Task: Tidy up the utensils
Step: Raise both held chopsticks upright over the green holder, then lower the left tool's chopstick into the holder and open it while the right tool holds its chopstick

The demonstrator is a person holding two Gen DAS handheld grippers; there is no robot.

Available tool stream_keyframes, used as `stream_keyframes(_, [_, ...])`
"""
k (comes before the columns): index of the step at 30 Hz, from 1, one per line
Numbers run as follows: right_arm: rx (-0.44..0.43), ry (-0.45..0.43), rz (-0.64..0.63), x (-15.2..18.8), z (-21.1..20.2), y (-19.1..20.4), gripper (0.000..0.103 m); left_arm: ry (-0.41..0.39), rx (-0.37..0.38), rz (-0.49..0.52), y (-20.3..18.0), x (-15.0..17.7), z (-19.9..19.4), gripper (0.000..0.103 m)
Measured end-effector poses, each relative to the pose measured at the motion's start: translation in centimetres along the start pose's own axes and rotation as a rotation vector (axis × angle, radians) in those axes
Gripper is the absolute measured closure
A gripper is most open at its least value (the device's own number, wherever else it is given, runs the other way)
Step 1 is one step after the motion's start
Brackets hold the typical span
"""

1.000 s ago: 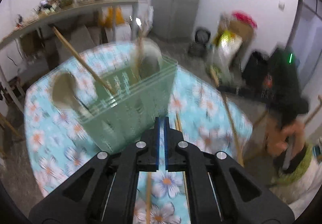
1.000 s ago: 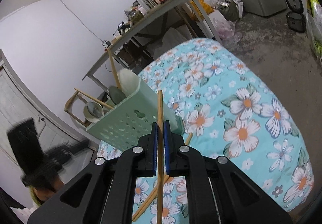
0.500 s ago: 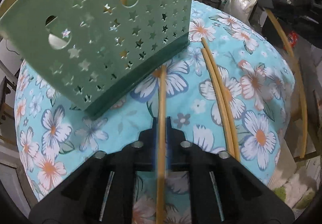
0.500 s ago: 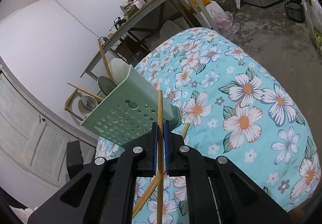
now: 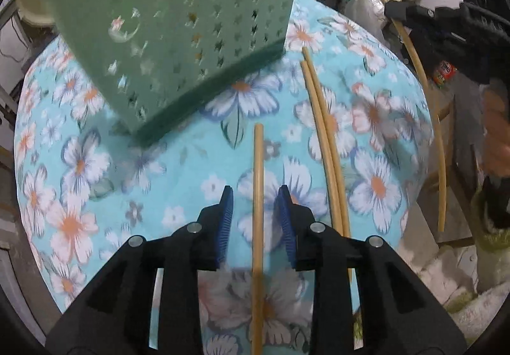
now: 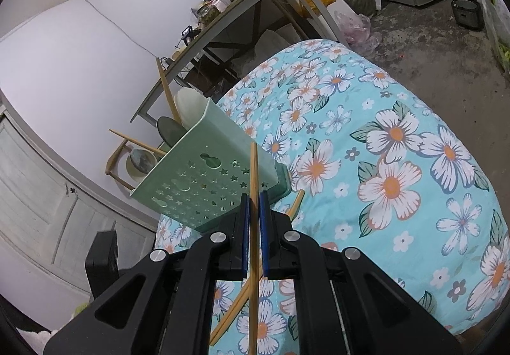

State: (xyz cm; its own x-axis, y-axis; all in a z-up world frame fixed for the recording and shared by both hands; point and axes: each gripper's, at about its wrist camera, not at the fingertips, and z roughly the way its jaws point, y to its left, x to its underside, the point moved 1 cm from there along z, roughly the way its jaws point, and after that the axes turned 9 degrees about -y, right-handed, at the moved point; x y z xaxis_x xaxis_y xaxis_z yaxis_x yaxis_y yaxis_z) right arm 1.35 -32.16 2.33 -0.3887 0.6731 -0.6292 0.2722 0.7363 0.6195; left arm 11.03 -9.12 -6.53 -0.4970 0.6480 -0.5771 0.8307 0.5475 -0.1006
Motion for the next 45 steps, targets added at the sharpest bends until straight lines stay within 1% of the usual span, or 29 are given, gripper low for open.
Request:
stream_keyframes(7, [0.006, 0.014, 0.004, 0.4, 0.4, -0.1, 0.097, 0.009, -0.023, 0.034, -0.4, -2.0, 2.9, 0.076])
stream_keyframes(9, [0.004, 0.015, 0.007, 0.6, 0.6, -0.2, 0.097, -0.004, -0.035, 0.04, -0.5, -2.6, 3.6, 0.079])
stream_keyframes(11, [0.001, 0.015, 0.012, 0.6, 0.6, -0.2, 0.097, -0.018, -0.051, 0.047, -0.4, -3.0, 4.0, 0.09])
stream_keyframes(13, [-0.001, 0.015, 0.017, 0.6, 0.7, -0.3, 0.097, -0.027, -0.055, 0.04, -0.2, -3.2, 4.1, 0.097])
stream_keyframes(16, [-0.004, 0.013, 0.018, 0.6, 0.7, -0.3, 0.097, -0.041, -0.057, 0.032, 0.0, -3.7, 4.0, 0.097])
stream_keyframes(20, [-0.011, 0.014, 0.017, 0.6, 0.7, -0.3, 0.097, -0.096, -0.055, 0.019, 0.3, -4.4, 1.4, 0.097])
stream_keyframes(25, [-0.019, 0.003, 0.018, 0.4, 0.3, -0.2, 0.097, -0.222, -0.056, 0.008, 0.3, -6.4, -4.0, 0.097])
stream_keyframes(28, [-0.021, -0.004, 0.018, 0.4, 0.1, -0.2, 0.097, -0.298, -0.046, -0.009, 0.5, -7.2, -7.4, 0.097])
stream_keyframes(32, [-0.024, -0.01, 0.016, 0.3, -0.2, -0.1, 0.097, -0.394, -0.051, -0.031, 1.3, -8.1, -11.4, 0.097])
stream_keyframes(34, [-0.026, -0.012, 0.014, 0.2, -0.3, 0.0, 0.097, -0.427, -0.042, -0.042, 1.0, -8.6, -12.3, 0.097])
stream_keyframes(38, [-0.028, -0.015, 0.013, 0.2, -0.4, 0.1, 0.097, -0.506, -0.033, -0.055, 1.5, -8.7, -15.5, 0.097])
stream_keyframes(45, [-0.031, -0.021, 0.009, 0.0, -0.6, 0.4, 0.097, -0.623, -0.025, -0.075, 1.9, -9.7, -18.5, 0.097])
